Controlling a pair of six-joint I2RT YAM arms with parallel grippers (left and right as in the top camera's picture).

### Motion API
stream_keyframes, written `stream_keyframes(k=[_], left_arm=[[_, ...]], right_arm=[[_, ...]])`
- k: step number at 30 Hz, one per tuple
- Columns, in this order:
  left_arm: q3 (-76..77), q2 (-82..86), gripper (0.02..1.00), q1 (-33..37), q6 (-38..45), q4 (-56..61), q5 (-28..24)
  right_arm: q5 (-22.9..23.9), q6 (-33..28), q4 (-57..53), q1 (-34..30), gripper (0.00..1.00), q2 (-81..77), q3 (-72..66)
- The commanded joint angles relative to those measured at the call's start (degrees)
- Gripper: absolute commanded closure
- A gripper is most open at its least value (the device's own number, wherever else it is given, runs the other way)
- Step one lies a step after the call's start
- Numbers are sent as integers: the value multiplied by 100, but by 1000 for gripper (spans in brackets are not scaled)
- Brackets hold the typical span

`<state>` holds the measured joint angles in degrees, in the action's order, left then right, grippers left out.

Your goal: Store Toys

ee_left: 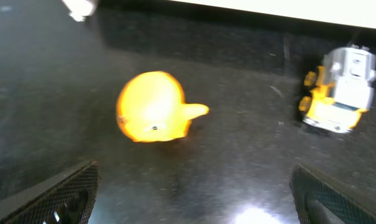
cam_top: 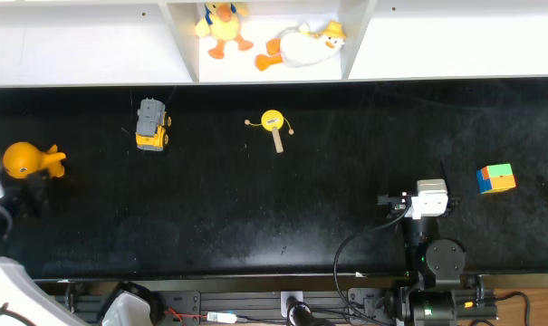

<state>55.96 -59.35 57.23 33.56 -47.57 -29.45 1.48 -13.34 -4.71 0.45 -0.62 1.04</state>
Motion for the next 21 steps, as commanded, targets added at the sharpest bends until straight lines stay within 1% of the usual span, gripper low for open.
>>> stream_keyframes(k=[1,5,9,14,21], left_arm=[[155,-358,23,420,527,319,-544],[155,-975,23,214,527,800,-433],[155,-1539,20,50,527,1045,-190],[155,-2124,20,-186,529,1346,-173],[155,-2509,18,-409,520,1755,262]], right_arm=[[-44,0,28,-9,7,37,-76],[-44,0,28,-9,5,37,-76],[-44,2,28,-9,5,37,-76],[-44,2,28,-9,5,37,-76],[-44,2,28,-9,5,37,-76]])
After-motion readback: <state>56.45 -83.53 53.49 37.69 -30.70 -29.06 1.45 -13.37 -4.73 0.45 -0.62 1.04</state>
